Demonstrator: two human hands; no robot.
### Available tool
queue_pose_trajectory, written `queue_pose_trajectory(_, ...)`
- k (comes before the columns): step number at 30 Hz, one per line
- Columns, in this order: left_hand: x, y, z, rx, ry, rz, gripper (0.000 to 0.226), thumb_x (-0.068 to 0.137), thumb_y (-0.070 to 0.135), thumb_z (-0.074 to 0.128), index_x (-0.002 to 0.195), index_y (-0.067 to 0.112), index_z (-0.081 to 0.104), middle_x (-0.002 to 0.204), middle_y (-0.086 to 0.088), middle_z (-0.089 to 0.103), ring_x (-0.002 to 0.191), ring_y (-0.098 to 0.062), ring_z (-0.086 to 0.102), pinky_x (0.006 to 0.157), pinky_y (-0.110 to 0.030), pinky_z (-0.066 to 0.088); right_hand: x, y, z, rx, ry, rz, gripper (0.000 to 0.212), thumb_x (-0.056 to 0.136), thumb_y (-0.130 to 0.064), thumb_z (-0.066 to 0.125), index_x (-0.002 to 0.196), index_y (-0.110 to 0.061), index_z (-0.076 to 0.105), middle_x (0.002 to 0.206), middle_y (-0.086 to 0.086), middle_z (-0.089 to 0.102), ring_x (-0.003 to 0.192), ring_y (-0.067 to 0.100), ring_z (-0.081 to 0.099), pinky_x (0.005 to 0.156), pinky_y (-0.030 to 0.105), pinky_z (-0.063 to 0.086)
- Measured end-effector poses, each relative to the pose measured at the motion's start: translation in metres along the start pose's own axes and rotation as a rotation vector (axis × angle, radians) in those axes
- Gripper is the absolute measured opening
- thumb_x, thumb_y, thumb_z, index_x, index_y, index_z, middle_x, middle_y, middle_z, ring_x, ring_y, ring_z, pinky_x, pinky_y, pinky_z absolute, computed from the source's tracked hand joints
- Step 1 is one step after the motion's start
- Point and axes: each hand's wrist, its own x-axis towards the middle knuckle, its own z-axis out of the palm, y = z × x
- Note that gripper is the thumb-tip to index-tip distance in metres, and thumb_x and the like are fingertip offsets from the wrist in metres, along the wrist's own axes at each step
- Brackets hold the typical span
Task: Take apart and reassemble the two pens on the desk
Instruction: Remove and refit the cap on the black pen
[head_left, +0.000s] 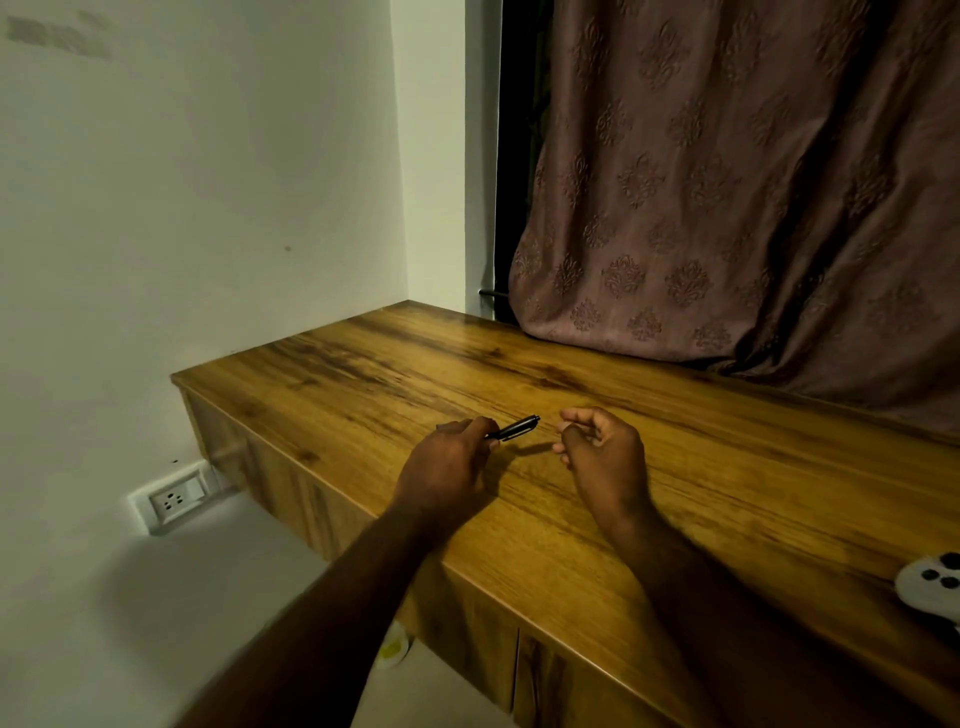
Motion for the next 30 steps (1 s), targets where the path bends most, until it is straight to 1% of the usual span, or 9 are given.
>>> queue_pose_trajectory(5,0.0,0.0,0.0,-0.008,-0.01,-0.002,0.032,0.095,0.04,0.045,0.106,0.015,0.061,0.091,-0.008,0.069,0.08,-0.027,0.064,0.064,-0.037,0.051,-0.001,-0.001,0.001,0.014,0.031,-0.021,0.023,0.092,-0.009,0.058,0.113,-0.011,0.066,0.095,0.001,0.07,0.072,0.012,0.067,0.066,0.024,0.054)
queue_pose_trajectory(8,0.0,0.001,-0.001,-0.019,-0.013,0.003,0.041,0.092,0.046,0.037,0.105,0.015,0.061,0.091,-0.008,0.069,0.08,-0.027,0.063,0.063,-0.037,0.051,-0.003,-0.001,0.003,-0.002,0.009,-0.041,0.024,0.093,-0.009,0.057,0.115,-0.011,0.066,0.098,0.0,0.07,0.074,0.01,0.067,0.065,0.02,0.053)
queue_pose_trajectory(16,0.0,0.001,-0.001,-0.007,-0.011,0.005,0.042,0.091,0.045,0.037,0.105,0.014,0.062,0.088,-0.01,0.069,0.076,-0.029,0.064,0.06,-0.039,0.051,-0.004,0.003,0.006,-0.099,-0.065,-0.095,0.023,0.092,-0.008,0.059,0.112,-0.009,0.069,0.096,0.002,0.073,0.068,0.007,0.066,0.061,0.015,0.051)
queue_pose_trajectory(20,0.0,0.003,-0.003,-0.018,-0.012,0.0,0.045,0.09,0.046,0.036,0.105,0.013,0.063,0.089,-0.01,0.07,0.078,-0.03,0.064,0.062,-0.038,0.052,0.001,0.005,0.002,-0.141,-0.075,-0.103,0.021,0.091,-0.008,0.061,0.108,-0.01,0.071,0.092,0.001,0.073,0.069,0.007,0.065,0.064,0.02,0.054)
queue_pose_trajectory(23,0.0,0.002,-0.003,-0.017,-0.036,-0.02,0.045,0.091,0.047,0.036,0.106,0.013,0.062,0.091,-0.009,0.069,0.079,-0.028,0.063,0.063,-0.038,0.051,0.015,0.012,-0.012,-0.231,0.013,-0.092,0.017,0.09,-0.012,0.063,0.103,-0.011,0.073,0.09,0.0,0.073,0.077,0.011,0.068,0.072,0.033,0.059)
queue_pose_trajectory(25,0.0,0.0,-0.002,-0.007,-0.053,-0.035,0.044,0.092,0.047,0.036,0.107,0.015,0.062,0.093,-0.007,0.069,0.081,-0.026,0.063,0.066,-0.039,0.051,0.026,0.019,-0.024,-0.34,0.07,-0.06,0.013,0.088,-0.016,0.065,0.096,-0.014,0.075,0.089,0.0,0.074,0.078,0.014,0.067,0.075,0.034,0.057)
queue_pose_trajectory(27,0.0,0.0,-0.002,0.0,-0.066,-0.046,0.05,0.092,0.051,0.032,0.108,0.015,0.062,0.095,-0.007,0.068,0.084,-0.025,0.062,0.069,-0.038,0.051,0.032,0.026,-0.031,-0.469,0.062,-0.023,0.006,0.085,-0.022,0.07,0.081,-0.02,0.073,0.083,0.0,0.074,0.077,0.017,0.068,0.073,0.035,0.057)
queue_pose_trajectory(29,0.001,0.0,-0.002,0.004,-0.077,-0.05,0.061,0.091,0.057,0.025,0.111,0.014,0.063,0.096,-0.007,0.067,0.085,-0.023,0.061,0.072,-0.037,0.051,0.034,0.029,-0.031,-0.555,0.019,0.003,0.015,0.084,-0.023,0.072,0.069,-0.025,0.068,0.081,-0.001,0.073,0.075,0.017,0.067,0.07,0.036,0.056)
queue_pose_trajectory(30,0.001,0.001,-0.003,0.008,-0.081,-0.051,0.064,0.091,0.059,0.023,0.113,0.013,0.063,0.097,-0.007,0.067,0.085,-0.023,0.06,0.072,-0.036,0.051,0.034,0.03,-0.029,-0.587,0.003,0.006,0.016,0.084,-0.022,0.071,0.07,-0.025,0.067,0.082,-0.001,0.073,0.076,0.016,0.066,0.071,0.034,0.055)
